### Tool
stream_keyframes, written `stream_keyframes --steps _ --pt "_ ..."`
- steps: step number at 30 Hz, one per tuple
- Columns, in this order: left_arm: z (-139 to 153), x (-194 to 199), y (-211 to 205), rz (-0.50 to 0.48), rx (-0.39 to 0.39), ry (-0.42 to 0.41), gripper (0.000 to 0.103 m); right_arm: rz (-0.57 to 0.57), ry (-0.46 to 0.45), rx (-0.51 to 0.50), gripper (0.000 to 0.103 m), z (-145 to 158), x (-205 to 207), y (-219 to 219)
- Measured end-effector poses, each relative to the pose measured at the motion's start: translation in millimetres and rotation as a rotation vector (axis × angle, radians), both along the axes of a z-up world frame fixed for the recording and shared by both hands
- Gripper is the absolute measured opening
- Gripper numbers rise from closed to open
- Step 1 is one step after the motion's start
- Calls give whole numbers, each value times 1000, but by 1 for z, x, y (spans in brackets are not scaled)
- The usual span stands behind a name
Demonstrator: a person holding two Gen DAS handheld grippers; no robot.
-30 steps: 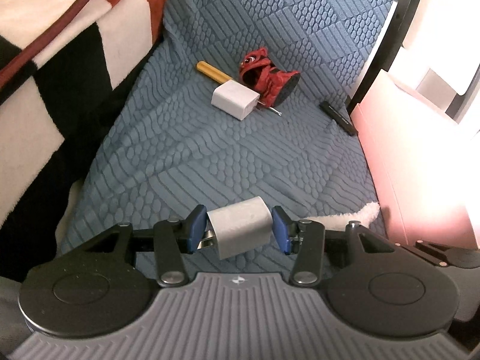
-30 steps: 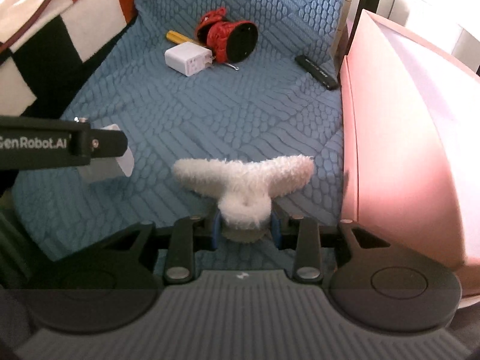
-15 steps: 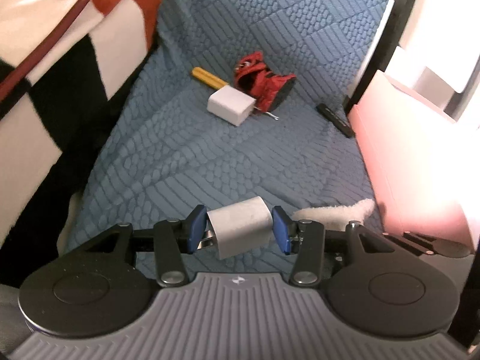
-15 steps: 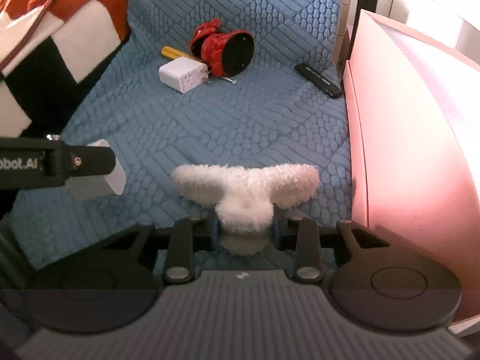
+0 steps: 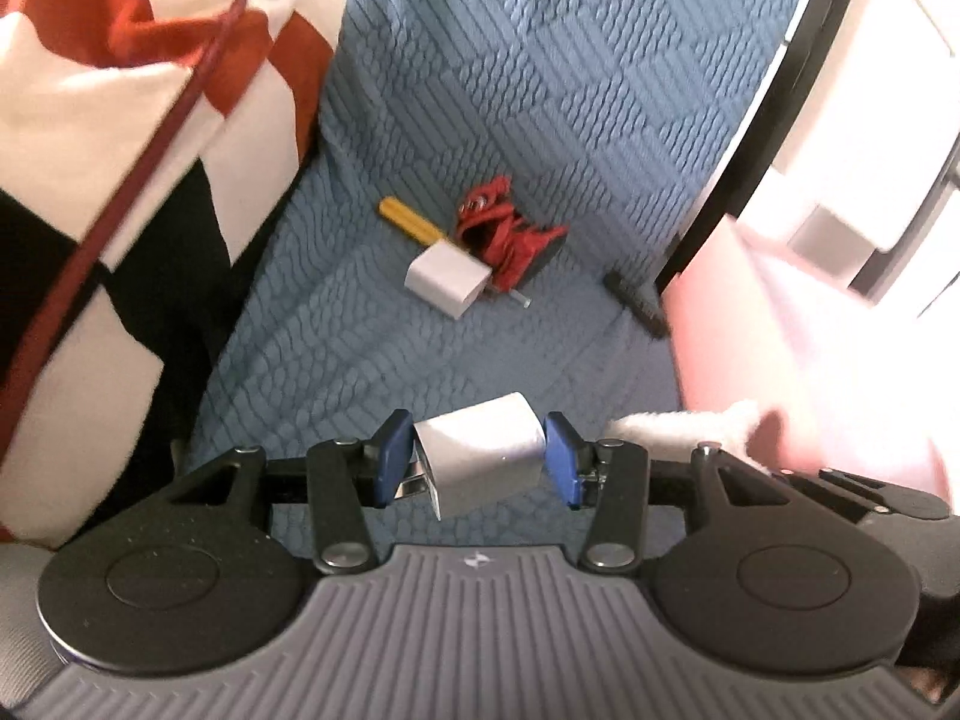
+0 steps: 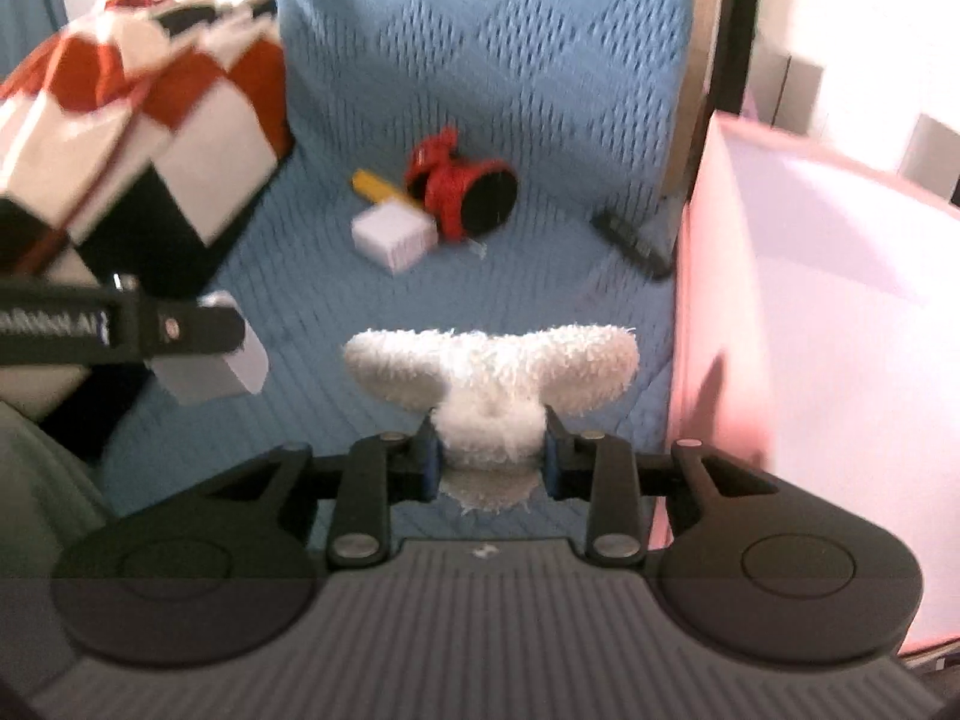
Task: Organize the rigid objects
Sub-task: 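Lift the fluffy toy with the right gripper while the left lifts the charger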
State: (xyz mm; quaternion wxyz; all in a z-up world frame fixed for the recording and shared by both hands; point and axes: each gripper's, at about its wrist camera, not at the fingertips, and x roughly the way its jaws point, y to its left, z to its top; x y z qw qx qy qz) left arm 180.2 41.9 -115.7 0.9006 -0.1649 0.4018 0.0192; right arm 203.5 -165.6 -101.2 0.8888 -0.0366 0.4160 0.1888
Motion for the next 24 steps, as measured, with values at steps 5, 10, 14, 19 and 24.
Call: stream_keyframes --steps 5,10,14,19,24 --pt "31 -11 2 2 -53 -5 54 -16 -28 13 34 42 -12 -13" --pt "68 -17 1 -28 -41 -42 54 -47 -35 46 34 78 -27 -27" --pt "86 -23 0 -50 -56 -55 54 -71 -46 63 34 99 -36 -31" --pt "98 -27 -1 -78 -54 -57 54 -66 -70 44 34 115 -42 -28" --pt "108 -23 -6 -109 -4 -55 54 -78 -92 46 34 128 -44 -31"
